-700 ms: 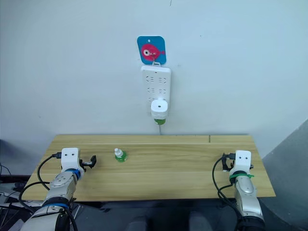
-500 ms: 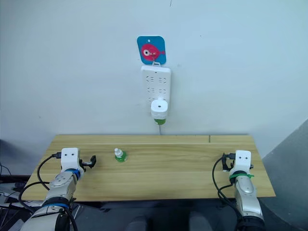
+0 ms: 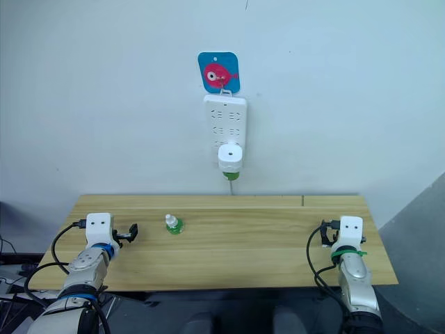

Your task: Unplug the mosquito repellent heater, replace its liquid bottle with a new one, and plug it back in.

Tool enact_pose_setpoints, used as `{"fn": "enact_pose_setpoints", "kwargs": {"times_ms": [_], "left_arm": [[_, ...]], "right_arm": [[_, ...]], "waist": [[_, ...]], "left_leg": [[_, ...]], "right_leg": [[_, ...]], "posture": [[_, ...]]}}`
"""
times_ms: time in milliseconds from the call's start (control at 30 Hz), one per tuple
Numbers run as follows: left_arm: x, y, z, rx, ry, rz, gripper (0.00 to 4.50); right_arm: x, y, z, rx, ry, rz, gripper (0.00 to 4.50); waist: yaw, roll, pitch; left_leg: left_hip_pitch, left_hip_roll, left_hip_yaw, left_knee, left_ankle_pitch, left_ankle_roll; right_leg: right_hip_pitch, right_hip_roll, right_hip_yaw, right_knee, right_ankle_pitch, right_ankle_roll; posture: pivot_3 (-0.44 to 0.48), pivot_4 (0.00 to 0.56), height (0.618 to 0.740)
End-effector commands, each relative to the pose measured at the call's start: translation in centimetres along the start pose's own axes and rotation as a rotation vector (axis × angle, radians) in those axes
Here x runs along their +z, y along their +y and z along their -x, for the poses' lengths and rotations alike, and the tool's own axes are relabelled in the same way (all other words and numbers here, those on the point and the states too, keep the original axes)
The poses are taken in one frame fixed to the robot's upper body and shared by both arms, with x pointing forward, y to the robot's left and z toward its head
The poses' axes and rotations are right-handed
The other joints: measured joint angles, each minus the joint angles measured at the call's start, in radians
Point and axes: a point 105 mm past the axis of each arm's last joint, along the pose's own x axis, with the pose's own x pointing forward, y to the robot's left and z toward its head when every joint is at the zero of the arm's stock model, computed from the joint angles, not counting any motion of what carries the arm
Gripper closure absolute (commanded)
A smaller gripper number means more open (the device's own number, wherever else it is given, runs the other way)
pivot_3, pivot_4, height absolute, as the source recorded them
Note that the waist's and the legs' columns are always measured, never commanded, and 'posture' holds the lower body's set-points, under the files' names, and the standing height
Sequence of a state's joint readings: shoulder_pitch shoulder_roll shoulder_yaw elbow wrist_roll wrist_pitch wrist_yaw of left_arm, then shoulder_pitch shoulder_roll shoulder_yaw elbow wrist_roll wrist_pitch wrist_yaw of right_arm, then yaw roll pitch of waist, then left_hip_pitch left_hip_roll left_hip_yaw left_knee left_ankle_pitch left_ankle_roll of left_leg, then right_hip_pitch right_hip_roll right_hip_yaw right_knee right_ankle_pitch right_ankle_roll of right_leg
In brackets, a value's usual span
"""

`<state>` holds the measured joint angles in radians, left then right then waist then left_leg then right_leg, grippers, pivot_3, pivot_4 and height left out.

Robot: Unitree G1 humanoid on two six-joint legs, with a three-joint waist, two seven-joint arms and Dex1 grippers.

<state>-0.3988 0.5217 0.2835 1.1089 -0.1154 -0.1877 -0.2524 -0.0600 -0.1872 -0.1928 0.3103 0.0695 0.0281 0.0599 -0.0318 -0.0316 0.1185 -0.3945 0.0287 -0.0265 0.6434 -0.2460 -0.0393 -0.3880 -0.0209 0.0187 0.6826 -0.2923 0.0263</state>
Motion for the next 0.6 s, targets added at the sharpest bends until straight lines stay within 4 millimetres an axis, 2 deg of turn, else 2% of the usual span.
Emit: {"fn": "enact_pose_setpoints", "kwargs": {"times_ms": [33,233,367,400,467,533,600], "left_arm": [[1.6,0.6,-0.1,0.009,-0.063,-0.009,0.00],[1.9,1.1,0.1,0.007,-0.070,-0.014,0.00],[3.2,1.8,0.6,-0.060,-0.124,-0.017,0.00],[4.1,1.9,0.8,-0.094,-0.152,-0.019,0.00],[7.3,1.3,1.4,-0.242,-0.241,-0.014,0.00],[10.1,0.0,2.3,-0.394,-0.298,-0.046,0.00],[11.9,-1.1,3.1,-0.500,-0.320,-0.078,0.00]], "right_arm": [[1.8,0.1,-0.1,0.001,-0.063,0.004,0.02],[2.0,0.5,-0.2,0.015,-0.069,0.006,0.02],[3.0,1.9,0.1,0.090,-0.103,0.022,0.02],[3.7,2.5,0.4,0.132,-0.126,0.031,0.02],[6.6,4.3,1.6,0.258,-0.209,0.043,0.02],[9.2,5.8,3.2,0.373,-0.277,0.047,0.02],[11.0,7.2,4.8,0.478,-0.311,0.027,0.02]], "waist": [[0.000,0.000,0.000],[0.000,0.000,0.000],[-0.001,0.001,0.001],[-0.001,0.001,0.002],[0.000,0.002,0.003],[0.003,0.004,0.010],[0.006,0.006,0.012]], "left_leg": [[0.000,0.000,0.000,0.000,0.000,0.000],[0.000,0.000,0.000,0.000,0.000,0.000],[0.000,0.000,0.000,0.000,0.000,0.000],[0.000,0.000,0.000,0.000,0.000,0.000],[0.000,0.001,0.000,0.000,0.000,0.000],[-0.001,0.001,-0.001,0.000,0.000,0.000],[-0.001,0.001,-0.002,0.001,0.000,0.000]], "right_leg": [[0.000,0.000,0.000,0.000,0.000,0.000],[0.000,0.000,0.000,0.000,0.000,0.000],[0.000,0.000,0.000,0.000,0.000,0.000],[0.000,0.000,0.000,0.000,0.000,0.000],[0.000,0.000,0.000,0.000,0.000,0.000],[0.000,0.001,-0.001,0.000,0.000,0.000],[0.001,0.000,-0.001,0.000,0.000,0.000]], "posture": [[-0.011,0.122,0.740],[-0.006,0.125,0.740],[-0.006,0.132,0.740],[0.001,0.140,0.740],[0.008,0.150,0.740],[0.021,0.161,0.740],[0.028,0.166,0.740]]}}
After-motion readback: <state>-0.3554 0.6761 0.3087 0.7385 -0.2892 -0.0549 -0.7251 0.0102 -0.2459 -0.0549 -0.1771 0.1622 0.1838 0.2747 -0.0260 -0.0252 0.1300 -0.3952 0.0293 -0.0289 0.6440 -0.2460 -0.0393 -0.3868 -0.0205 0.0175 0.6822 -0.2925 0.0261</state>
